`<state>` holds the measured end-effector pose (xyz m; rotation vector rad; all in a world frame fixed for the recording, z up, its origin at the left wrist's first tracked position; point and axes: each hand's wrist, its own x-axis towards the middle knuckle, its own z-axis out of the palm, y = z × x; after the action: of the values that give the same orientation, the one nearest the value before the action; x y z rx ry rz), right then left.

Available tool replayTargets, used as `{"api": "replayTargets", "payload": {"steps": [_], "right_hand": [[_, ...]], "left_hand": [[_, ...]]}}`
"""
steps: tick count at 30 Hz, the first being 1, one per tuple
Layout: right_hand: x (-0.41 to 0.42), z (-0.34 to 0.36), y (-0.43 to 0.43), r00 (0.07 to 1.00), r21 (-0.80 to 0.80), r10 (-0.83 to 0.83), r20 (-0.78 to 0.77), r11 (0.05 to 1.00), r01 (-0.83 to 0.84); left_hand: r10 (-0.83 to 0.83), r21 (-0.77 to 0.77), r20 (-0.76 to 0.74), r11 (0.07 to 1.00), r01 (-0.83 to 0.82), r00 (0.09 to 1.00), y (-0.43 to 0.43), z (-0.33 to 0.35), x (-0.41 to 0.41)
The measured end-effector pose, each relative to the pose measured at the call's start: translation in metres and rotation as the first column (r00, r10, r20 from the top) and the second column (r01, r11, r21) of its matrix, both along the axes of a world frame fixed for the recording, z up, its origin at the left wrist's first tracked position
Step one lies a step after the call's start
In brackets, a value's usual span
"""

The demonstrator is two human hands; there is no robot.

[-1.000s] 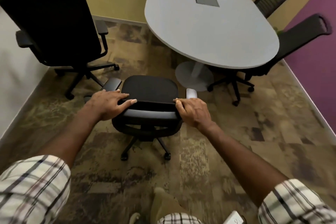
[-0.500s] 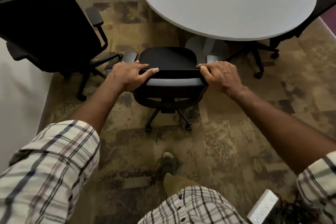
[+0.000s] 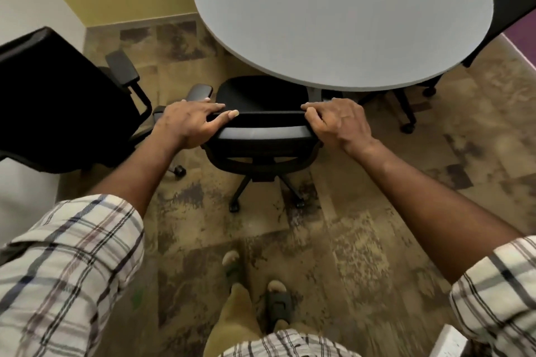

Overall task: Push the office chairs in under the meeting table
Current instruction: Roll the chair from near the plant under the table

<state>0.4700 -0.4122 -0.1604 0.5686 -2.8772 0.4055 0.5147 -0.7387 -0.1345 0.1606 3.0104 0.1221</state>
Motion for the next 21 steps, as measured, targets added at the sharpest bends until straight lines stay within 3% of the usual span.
{"api": "replayTargets", "payload": {"steps": [9,15,21], "right_hand": [[-0.107,0.001,-0.025,0.999,0.016,-0.040,-0.022,0.999,0.040],[-0.200,0.017,-0.029,0.995,0.088,-0.090,0.052,0.992,0.086],[-0.235,0.028,-0.034,0.989,0.119,-0.102,0.104,0.989,0.090]], "left_hand": [[-0.065,-0.004,-0.010,0.998,0.065,0.998,-0.025,-0.001,-0.117],[-0.098,0.046,0.007,0.994,0.097,0.995,-0.021,0.002,-0.219],[-0.133,0.065,-0.011,0.989,0.133,0.991,-0.026,-0.003,-0.265]]}}
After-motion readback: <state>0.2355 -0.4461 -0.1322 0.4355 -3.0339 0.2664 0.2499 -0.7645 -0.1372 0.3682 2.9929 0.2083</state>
